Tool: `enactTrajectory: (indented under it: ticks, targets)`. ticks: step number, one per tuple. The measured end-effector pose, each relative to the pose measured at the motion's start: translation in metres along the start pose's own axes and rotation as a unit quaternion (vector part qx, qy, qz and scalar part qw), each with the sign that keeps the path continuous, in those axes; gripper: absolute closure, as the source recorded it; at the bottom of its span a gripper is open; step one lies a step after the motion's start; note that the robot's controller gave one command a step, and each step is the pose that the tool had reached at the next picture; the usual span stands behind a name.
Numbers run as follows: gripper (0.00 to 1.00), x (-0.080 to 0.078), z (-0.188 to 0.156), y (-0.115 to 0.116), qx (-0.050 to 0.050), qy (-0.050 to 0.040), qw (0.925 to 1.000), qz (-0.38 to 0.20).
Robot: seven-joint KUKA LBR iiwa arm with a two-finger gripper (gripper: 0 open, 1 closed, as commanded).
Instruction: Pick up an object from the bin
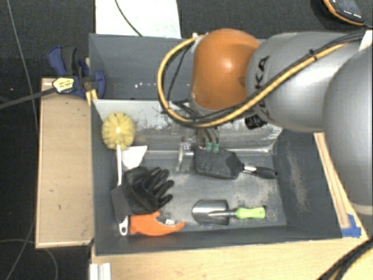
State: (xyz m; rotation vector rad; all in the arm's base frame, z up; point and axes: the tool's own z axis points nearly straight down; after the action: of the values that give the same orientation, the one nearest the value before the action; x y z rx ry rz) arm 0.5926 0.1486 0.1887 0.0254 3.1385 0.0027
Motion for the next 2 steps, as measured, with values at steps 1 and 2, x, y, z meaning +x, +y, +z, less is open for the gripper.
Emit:
enactTrajectory:
  ticks: [1, 2]
  targets:
    - [0.00, 0.000, 0.000, 0.000, 0.000, 0.0000, 1.0000, 0.000]
    - [0.00, 0.022, 0.069, 0.012, 0.000, 0.0017, 0.9992, -0.041]
